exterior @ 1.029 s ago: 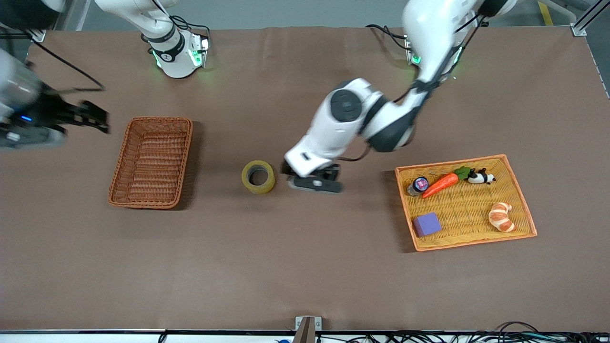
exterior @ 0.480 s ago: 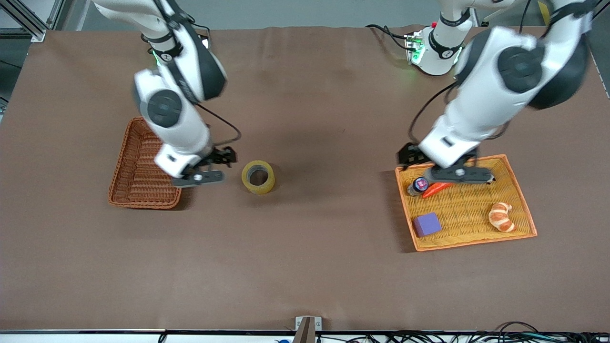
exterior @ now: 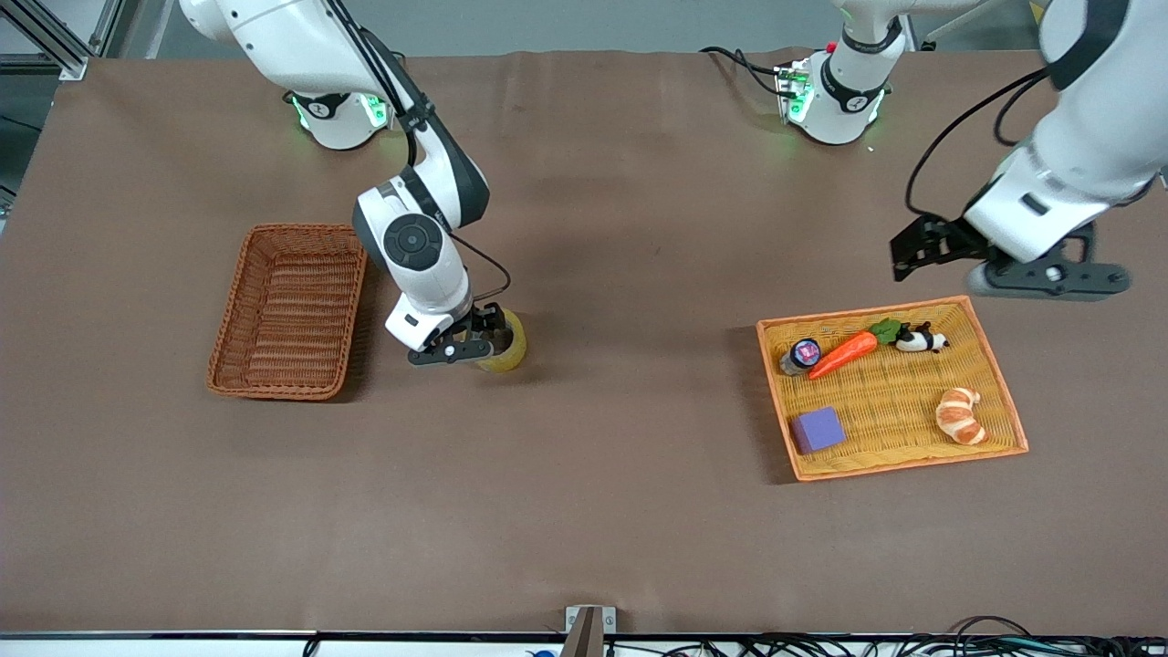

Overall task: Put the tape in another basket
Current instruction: 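Grasp the tape with the right gripper while the left gripper withdraws, then carry the tape with the right gripper into the brown basket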

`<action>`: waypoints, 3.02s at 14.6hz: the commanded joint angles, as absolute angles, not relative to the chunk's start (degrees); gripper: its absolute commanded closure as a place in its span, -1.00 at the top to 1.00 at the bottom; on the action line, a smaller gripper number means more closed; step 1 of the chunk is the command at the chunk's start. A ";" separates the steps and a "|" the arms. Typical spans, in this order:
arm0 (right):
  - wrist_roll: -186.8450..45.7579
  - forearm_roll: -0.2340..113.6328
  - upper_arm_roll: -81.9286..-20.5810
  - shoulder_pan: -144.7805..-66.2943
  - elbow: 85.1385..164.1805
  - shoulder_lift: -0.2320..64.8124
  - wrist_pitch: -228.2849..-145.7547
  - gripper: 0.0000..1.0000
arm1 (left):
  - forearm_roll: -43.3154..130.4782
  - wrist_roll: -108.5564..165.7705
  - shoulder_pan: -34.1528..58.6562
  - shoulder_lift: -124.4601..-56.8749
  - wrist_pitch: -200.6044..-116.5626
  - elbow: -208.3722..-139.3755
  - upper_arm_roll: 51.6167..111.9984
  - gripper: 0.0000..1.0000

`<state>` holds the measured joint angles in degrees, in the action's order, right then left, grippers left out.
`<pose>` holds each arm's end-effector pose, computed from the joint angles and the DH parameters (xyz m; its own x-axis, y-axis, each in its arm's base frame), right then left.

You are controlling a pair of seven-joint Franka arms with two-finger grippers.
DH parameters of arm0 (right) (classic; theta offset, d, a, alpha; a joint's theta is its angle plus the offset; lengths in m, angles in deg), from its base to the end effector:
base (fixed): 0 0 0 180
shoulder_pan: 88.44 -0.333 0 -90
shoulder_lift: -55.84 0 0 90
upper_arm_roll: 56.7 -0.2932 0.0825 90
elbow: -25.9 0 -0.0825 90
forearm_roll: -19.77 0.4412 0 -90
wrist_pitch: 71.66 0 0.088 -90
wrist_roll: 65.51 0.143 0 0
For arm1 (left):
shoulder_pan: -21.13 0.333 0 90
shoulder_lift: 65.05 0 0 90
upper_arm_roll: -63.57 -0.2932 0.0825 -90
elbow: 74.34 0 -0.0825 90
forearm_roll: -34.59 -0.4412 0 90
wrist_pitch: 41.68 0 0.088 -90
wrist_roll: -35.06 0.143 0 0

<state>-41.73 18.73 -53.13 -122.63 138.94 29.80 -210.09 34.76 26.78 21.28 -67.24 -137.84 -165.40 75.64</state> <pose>0.5523 0.3248 0.1375 0.9903 0.1389 0.0057 0.1385 -0.9895 0.0403 0.6204 -0.1296 0.5424 0.9968 -0.0624 0.0495 -0.0633 -0.9978 0.0183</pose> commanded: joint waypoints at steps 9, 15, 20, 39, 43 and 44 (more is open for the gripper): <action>-39.76 17.49 -52.57 -125.18 141.13 28.25 -216.15 1.00 | 35.55 26.01 21.48 -68.30 -134.14 -162.23 76.31 1.00; -39.59 14.84 -51.08 -125.35 142.09 26.22 -220.28 0.95 | 34.94 20.91 21.57 -63.39 -135.20 -166.87 78.07 1.00; -39.32 14.84 -50.99 -125.88 142.00 25.87 -220.55 -0.03 | 35.20 20.47 21.92 -61.71 -135.55 -168.38 77.98 1.00; -69.72 14.76 -50.82 -93.99 152.36 51.71 -197.94 -1.00 | 35.20 20.64 22.09 -62.94 -136.17 -167.68 77.90 1.00; -74.82 14.67 -50.82 -89.15 163.51 52.77 -211.38 -0.99 | 35.20 22.13 22.09 -62.59 -136.17 -167.76 76.32 1.00; -74.92 14.67 -50.73 -89.14 165.97 52.77 -214.63 -0.99 | 35.12 22.66 21.05 -62.41 -135.99 -167.77 73.88 1.00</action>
<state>-73.76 15.20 -49.50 -90.85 159.13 49.40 -209.21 34.76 21.30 21.66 -63.33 -135.82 -167.46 76.71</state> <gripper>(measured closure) 0.780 0.000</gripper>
